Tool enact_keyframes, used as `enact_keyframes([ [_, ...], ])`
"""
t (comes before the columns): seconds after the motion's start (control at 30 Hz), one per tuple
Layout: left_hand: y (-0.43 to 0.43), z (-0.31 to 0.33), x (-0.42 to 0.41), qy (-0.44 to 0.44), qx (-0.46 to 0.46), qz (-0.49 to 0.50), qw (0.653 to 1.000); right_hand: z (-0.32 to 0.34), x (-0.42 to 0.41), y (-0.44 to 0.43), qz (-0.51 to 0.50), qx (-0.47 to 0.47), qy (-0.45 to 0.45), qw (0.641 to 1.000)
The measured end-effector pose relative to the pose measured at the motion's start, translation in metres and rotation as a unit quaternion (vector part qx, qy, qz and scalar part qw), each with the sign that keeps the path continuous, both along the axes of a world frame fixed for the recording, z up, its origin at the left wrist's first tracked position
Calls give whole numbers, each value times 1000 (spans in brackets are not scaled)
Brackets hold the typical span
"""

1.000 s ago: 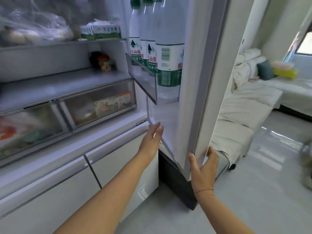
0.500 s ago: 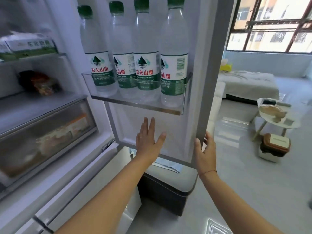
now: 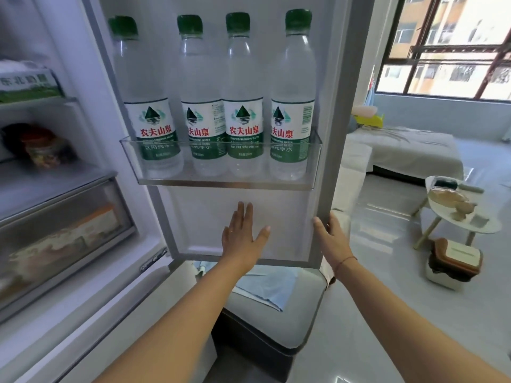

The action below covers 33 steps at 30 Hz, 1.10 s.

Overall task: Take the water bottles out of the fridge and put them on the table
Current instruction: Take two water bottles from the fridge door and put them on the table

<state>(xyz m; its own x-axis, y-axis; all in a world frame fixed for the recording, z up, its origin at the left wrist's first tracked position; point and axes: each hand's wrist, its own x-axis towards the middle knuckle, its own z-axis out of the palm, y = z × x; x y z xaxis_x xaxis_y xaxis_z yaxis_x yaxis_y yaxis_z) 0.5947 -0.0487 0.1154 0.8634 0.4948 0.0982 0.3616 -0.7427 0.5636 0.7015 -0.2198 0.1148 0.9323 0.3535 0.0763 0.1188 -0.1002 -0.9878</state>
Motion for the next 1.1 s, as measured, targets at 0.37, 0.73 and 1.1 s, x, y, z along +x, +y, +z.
enact_keyframes([
  [0.37, 4, 7, 15, -14, -42, 25, 999, -2, 44, 11, 19, -31, 7, 999],
  [0.73, -29, 106, -36, -343, 86, -40, 935, 95, 28, 7, -94, 86, -128, 984],
  [1.1, -5, 233, -18, -425, 77, 25, 902, 236, -25, 26, -45, 103, -320, 941],
])
